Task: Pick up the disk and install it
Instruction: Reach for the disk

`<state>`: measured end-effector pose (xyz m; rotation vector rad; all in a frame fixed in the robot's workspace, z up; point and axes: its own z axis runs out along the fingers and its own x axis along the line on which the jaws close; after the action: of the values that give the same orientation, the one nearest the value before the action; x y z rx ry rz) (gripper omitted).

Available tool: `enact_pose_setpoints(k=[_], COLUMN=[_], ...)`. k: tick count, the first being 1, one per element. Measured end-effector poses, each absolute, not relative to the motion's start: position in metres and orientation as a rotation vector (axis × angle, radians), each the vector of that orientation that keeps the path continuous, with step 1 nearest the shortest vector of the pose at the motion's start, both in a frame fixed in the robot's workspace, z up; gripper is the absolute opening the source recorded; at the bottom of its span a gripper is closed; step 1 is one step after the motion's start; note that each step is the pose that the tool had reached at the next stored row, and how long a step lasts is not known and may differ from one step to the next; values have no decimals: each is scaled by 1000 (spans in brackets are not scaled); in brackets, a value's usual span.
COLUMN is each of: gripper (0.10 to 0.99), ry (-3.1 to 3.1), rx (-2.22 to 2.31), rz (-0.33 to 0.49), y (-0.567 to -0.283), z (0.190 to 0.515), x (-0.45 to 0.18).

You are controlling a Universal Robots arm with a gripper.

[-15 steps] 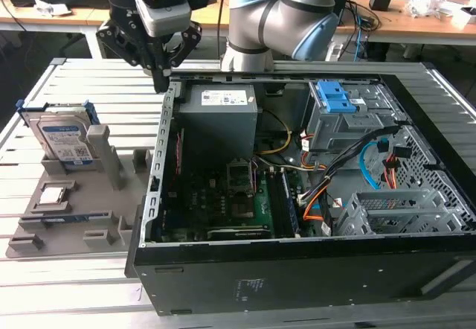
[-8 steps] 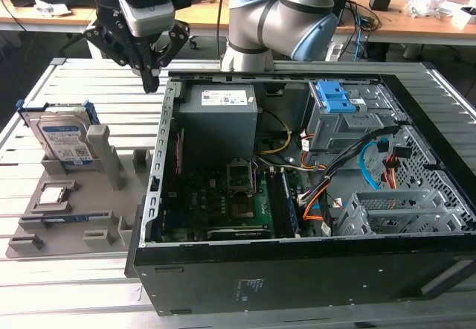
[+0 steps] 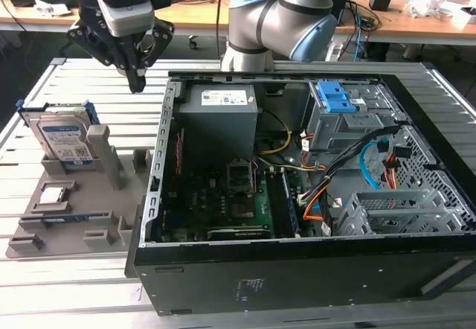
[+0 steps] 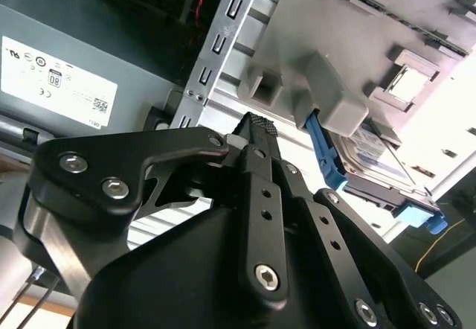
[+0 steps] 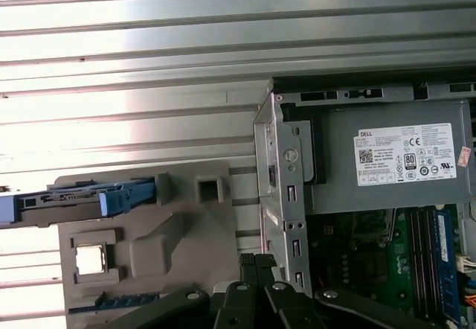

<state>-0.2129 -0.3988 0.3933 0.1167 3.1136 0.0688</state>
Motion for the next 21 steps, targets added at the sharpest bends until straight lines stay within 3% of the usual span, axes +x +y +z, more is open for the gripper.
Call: enact_pose_setpoints(k=[21], gripper=[106], ry=[3114], rx=[117], rz=[69], y=[-399], z=[393], x=[-263])
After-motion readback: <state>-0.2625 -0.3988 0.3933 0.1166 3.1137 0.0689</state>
